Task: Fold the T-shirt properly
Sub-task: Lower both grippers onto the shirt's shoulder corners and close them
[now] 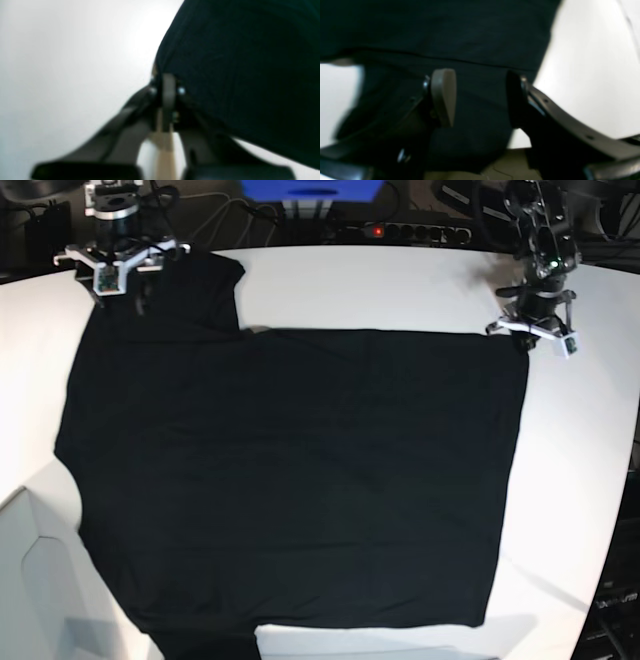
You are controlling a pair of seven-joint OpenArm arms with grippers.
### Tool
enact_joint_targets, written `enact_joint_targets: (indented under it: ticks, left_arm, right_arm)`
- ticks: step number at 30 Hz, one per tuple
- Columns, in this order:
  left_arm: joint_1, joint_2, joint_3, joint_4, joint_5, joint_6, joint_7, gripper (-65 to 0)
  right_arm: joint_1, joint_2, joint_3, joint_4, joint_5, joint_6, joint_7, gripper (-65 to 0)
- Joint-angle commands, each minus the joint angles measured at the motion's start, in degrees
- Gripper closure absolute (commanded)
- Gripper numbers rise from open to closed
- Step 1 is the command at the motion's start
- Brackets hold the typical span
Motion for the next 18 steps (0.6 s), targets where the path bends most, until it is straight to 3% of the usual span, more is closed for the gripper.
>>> enact_joint_targets:
  ticks: [1,5,13,18]
  left_arm:
    - [0.5,-0.4,-0.1,0.3,-0.1,0.0,1.1,0.0]
    - [0.9,-0.4,-0.3,1.1,-0.3,0.0,1.1,0.0]
    - [3.0,-0.4,-0.5,5.6,-0.5,0.0,0.5,0.0]
    - [3.5,-0.4,-0.5,6.4,-0.5,0.0,0.5,0.0]
  right_arm:
    - [0.1,0.2,0.8,0.9,0.0,0.0,0.4,-33.0]
    - [3.0,0.2,3.1,0.9,0.1,0.1,-5.5,-33.2]
    - [7.7,0.4,3.3,0.9,0.1,0.2,-18.0,-42.9]
    - [10.7,0.4,3.3,0.8,0.1,0.2,-26.4,-43.6]
